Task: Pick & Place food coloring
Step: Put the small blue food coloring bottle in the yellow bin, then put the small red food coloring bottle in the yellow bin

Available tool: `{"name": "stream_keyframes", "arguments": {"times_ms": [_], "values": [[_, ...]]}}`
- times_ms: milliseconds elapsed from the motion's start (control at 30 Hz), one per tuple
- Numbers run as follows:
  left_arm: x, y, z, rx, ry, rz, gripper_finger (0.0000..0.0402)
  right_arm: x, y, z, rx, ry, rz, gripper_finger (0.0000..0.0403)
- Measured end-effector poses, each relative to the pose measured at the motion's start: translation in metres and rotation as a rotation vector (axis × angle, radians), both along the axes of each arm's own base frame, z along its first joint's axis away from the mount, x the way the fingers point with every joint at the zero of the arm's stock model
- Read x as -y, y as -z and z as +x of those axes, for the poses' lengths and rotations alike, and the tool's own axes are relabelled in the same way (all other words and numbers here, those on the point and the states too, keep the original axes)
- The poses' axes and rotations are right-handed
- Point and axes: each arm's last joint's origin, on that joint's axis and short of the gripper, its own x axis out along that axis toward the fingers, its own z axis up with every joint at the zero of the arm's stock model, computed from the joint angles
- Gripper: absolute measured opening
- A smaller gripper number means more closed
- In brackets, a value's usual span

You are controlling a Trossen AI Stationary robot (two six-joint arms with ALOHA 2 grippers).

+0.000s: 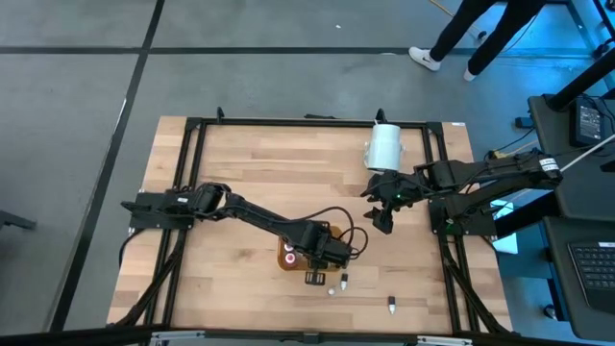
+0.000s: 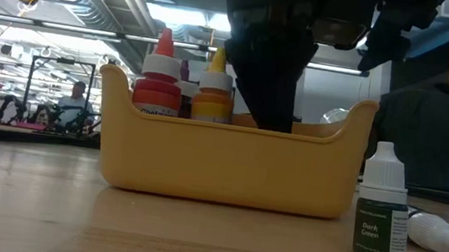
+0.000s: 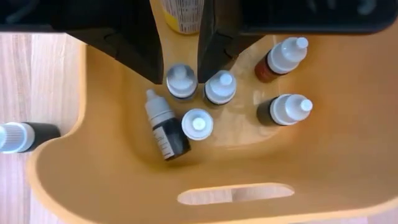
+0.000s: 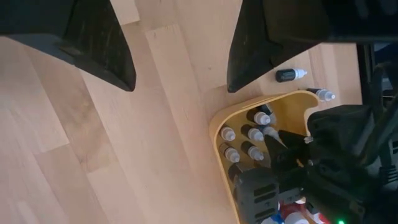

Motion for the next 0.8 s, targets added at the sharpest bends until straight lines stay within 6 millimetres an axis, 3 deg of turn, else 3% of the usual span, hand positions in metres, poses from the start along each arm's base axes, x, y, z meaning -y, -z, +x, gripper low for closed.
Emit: {"name": "stream_keyframes", "arguments": {"times_ms": [400,667,800], "values": [[-0.004,-0.006,-0.001,-0.001,0.006,0.008,0.0090,0.000,0.000,0.000,-0.001,0.000,0.001,0.0254],[-0.009,-0.054,-0.010,0.127,0.020,0.007,0.0094,-0.001,0.000,-0.002,-0.012,-0.021,-0.021,0.0254],[-0.010,-0.080,-0.013,0.250,0.005,0.011,0.0095,-0.016,0.000,-0.004,-0.001,-0.045,-0.076,0.0254]]}}
